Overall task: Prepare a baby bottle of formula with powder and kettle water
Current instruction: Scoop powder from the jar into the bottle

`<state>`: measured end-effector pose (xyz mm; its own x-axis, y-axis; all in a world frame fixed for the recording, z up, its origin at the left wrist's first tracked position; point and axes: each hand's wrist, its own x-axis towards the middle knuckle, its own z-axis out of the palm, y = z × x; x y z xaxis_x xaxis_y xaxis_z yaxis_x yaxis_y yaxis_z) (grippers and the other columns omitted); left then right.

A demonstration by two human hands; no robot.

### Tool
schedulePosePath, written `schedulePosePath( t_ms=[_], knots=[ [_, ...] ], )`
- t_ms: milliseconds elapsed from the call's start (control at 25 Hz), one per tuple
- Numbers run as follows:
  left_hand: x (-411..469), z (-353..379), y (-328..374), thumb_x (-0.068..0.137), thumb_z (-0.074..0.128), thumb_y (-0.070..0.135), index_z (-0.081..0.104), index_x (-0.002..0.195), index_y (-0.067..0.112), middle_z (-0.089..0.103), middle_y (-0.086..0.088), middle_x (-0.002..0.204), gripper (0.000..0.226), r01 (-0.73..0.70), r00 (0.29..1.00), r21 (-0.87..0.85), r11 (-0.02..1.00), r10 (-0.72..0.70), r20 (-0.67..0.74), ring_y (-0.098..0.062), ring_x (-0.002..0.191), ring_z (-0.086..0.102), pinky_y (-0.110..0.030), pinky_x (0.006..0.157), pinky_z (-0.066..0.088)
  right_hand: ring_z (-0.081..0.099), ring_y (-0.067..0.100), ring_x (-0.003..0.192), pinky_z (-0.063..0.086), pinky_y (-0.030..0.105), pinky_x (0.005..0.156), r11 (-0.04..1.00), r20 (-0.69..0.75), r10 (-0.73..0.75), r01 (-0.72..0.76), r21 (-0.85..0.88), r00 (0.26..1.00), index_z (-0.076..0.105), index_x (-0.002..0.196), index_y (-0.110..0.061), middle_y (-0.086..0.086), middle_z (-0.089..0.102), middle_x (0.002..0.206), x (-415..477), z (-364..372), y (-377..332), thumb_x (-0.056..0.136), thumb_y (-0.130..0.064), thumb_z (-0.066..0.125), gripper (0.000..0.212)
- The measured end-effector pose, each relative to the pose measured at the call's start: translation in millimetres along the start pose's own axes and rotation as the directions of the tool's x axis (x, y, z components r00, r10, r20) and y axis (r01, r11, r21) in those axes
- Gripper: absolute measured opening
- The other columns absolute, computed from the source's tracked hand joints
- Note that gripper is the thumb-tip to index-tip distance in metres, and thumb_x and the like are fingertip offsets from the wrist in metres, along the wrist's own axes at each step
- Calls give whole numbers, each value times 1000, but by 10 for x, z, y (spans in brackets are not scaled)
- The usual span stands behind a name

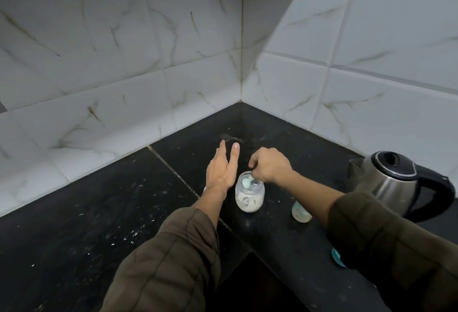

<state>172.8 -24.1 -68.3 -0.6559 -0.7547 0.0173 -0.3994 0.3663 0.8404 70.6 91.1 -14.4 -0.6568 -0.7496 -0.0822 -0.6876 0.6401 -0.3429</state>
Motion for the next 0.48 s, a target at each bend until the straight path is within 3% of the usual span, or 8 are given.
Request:
schedulePosePath(
  t_ms=[80, 160, 280, 480],
  knots=[
    [227, -20, -319, 98, 25, 79, 18, 167, 33, 33, -7, 169, 83, 92, 995, -35, 995, -91, 29, -32, 154, 34, -49, 125, 28, 70, 22, 91, 60, 36, 77, 991, 88, -35, 46, -125, 996, 76, 101, -27, -1, 74, 100, 233, 321, -152, 86, -16, 69, 20],
    [201, 11, -351, 97, 25, 80, 19, 166, 34, 33, -5, 169, 84, 91, 994, -38, 995, -89, 56, -31, 154, 34, -49, 125, 28, 71, 25, 89, 59, 36, 73, 981, 85, -27, 43, -187, 996, 76, 98, -25, 2, 74, 98, 157, 382, -128, 88, -18, 64, 18],
    [221, 0, -312, 94, 24, 84, 22, 165, 35, 37, -2, 167, 86, 84, 995, -60, 995, -80, 56, -29, 153, 36, -51, 124, 30, 71, 27, 85, 58, 35, 70, 979, 31, -28, 33, -203, 999, 76, 98, -22, 3, 74, 94, 213, 422, -109, 89, -19, 60, 19],
    [212, 6, -410, 92, 24, 85, 26, 164, 36, 40, -2, 166, 87, 104, 993, -60, 993, -100, 68, -26, 152, 37, -51, 123, 31, 70, 27, 82, 61, 37, 71, 966, 59, -15, 30, -255, 998, 75, 97, -20, 3, 72, 91, 220, 536, -132, 89, -21, 61, 16]
  ],
)
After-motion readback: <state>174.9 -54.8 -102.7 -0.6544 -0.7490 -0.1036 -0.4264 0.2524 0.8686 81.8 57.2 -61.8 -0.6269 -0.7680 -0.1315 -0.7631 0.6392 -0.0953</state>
